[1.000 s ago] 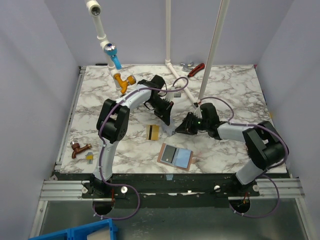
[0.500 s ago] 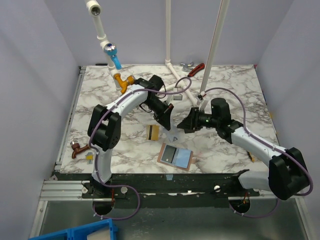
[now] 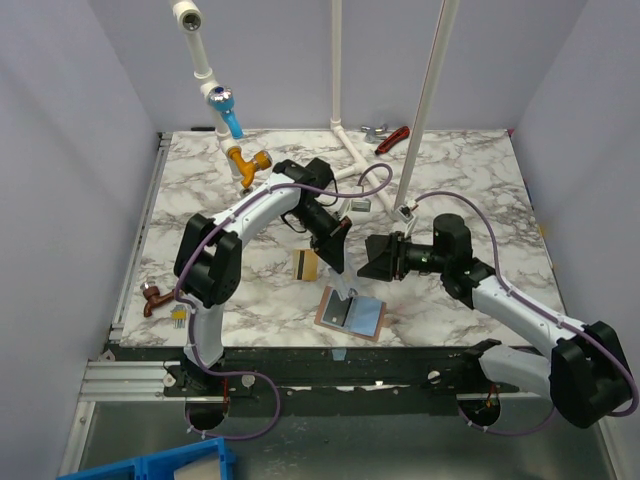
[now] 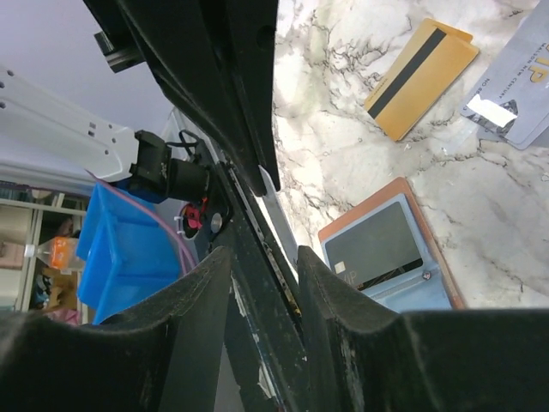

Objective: Put the credit cards into the card holder
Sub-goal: Pick up the credit card from the center of the board, then turn over the card slot in the card holder.

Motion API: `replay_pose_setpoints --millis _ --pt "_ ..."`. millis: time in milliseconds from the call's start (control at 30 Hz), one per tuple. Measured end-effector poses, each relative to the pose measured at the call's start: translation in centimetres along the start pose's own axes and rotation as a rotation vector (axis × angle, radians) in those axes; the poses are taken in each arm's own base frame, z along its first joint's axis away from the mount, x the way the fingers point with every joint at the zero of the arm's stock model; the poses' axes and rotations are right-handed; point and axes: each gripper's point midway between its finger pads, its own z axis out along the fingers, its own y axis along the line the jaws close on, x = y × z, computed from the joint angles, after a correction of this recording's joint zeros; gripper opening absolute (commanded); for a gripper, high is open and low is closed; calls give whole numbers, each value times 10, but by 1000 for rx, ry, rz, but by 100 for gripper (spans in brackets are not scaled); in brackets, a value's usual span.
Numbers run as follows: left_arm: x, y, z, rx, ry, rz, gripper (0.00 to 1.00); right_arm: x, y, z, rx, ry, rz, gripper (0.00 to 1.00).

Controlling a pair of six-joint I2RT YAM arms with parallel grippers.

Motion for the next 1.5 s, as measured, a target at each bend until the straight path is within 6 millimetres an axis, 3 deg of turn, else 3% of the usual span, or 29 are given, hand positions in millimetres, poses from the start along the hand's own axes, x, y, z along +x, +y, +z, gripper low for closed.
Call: replay_pose_setpoints --millis 333,900,933,1000,1100,1133,1333,1500 --pt "-3 -25 6 33 26 38 0 3 3 -1 -27 -5 13 38" --pt "-27 -44 -6 20 -5 102 0 18 30 2 -170 9 47 5" --pt "-27 -45 -7 20 -5 102 1 17 31 2 -175 7 45 1" --pt "-29 -47 -8 19 -5 99 12 15 33 2 -184 0 39 1" --pt "-30 -47 -9 16 -5 92 39 14 34 2 -186 -2 41 1" --pt "-31 -47 -9 15 -8 93 42 15 34 2 -184 -2 42 1" --pt "-37 -50 -10 21 -32 85 45 13 27 4 -139 -23 61 1" --pt "-46 -63 -17 30 -77 116 45 2 37 -2 -138 -81 21 1"
